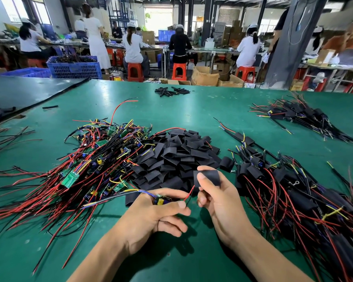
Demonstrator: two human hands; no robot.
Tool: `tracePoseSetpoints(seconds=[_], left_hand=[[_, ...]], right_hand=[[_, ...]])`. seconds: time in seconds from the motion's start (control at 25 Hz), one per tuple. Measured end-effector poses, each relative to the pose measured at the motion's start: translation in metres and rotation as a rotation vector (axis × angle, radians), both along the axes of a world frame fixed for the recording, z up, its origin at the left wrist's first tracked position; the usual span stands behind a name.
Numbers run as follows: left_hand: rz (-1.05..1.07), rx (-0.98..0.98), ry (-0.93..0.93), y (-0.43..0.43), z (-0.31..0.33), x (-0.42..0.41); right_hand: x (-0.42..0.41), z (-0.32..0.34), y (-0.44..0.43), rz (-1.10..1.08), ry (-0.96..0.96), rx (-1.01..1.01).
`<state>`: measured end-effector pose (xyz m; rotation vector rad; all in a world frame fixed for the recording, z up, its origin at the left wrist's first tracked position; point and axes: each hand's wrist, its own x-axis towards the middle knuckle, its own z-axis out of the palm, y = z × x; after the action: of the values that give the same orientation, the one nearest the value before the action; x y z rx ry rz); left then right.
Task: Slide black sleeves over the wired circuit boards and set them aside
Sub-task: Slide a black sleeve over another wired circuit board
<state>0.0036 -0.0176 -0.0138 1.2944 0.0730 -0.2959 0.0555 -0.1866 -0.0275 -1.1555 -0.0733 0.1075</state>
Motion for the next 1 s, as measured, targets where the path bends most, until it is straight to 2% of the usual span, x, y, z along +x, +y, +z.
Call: tracePoseSetpoints(seconds=[0.12, 0.24, 0.4, 0.56, 0.72, 0.88, 1.0], left_hand=[[0.057, -0.022, -0.028, -0.001, 0.001, 0.001], [0.183, -0.129, -0.018, 0.0, 0.002, 0.004], [0.19, -0.14, -0.02, 0.001, 0.0, 0.005], [0.162, -0.154, -0.011, 0.001, -0.002, 0.006], [0.181, -0.19, 0.0, 0.002, 0.0, 0.008], [0.078, -0.106, 0.093, 0.002, 0.008, 0.006], [0.014, -0.146, 0.101, 0.004, 0.011, 0.006]], right_hand=[[0.0, 0.002, 0.0, 0.025, -0.013, 0.021], [0.002, 0.003, -0.003, 0.008, -0.037, -0.014], [-0.004, 0.003, 0.002, 0.142, -0.014, -0.054], [-0.01, 0.005, 0.006, 0.276, 0.113, 0.115], [-0.011, 0.009, 0.002, 0.422, 0.119, 0.217], [-0.01, 0.008, 0.004, 0.315, 0.113, 0.088], [-0.006, 0.009, 0.002, 0.229, 0.187, 0.077]])
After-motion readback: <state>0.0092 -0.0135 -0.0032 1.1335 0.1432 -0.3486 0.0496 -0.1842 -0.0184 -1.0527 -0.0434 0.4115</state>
